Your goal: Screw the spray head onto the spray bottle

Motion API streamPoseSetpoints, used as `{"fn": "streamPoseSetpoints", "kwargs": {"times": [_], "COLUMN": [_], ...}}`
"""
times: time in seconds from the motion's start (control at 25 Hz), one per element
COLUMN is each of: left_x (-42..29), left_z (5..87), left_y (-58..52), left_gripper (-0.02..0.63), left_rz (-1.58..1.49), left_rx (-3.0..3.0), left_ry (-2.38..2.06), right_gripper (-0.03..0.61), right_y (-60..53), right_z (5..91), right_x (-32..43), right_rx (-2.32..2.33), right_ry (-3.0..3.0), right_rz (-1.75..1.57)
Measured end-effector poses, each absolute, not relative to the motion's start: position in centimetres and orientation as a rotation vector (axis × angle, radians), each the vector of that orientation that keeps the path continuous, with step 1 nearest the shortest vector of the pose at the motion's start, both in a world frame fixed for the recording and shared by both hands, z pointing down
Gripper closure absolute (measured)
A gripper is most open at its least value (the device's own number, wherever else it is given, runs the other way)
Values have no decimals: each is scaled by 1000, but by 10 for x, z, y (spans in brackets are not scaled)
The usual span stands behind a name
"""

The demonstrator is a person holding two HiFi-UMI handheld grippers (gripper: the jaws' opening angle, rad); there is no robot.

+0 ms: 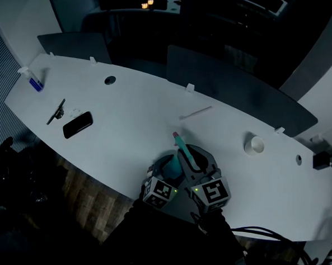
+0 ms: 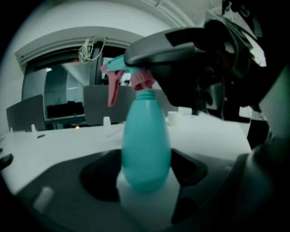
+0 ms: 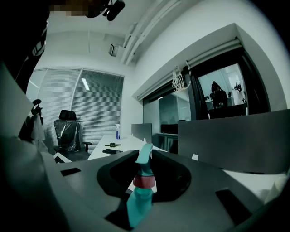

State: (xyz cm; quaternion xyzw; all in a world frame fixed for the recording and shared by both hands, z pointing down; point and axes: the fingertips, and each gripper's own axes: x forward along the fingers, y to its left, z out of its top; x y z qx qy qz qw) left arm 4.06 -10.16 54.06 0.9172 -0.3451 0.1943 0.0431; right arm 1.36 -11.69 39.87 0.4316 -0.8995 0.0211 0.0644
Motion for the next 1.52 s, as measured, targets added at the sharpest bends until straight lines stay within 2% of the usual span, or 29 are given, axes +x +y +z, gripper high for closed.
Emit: {"fn": "streamPoseSetpoints", "kwargs": {"times": [0.56, 1.12, 1.32, 1.4, 1.52], "left_x": [44, 45, 39, 35, 44], "left_z": [542, 548, 540, 531, 525], "left_y": [-98, -97, -95, -99, -103], "left_gripper": [265, 265, 251, 225, 210], "left_rz": [590, 567, 475, 417, 494], "left_rx": [2806, 2793, 2766, 2805, 2898], "left_ry": [-1047, -1034, -934, -883, -682], "right_gripper": [488, 489, 489, 489, 489], "right_y": [-100, -103, -104, -104, -104], "right_z": [409, 415, 414, 414, 413], "right_x": [22, 22, 24, 25, 26], "right_rx": [1354, 1339, 1327, 1304, 1276], "right_ry": [-2763, -2712, -2730, -2753, -2786], "right_rz": [-126, -24, 25, 48, 99]}}
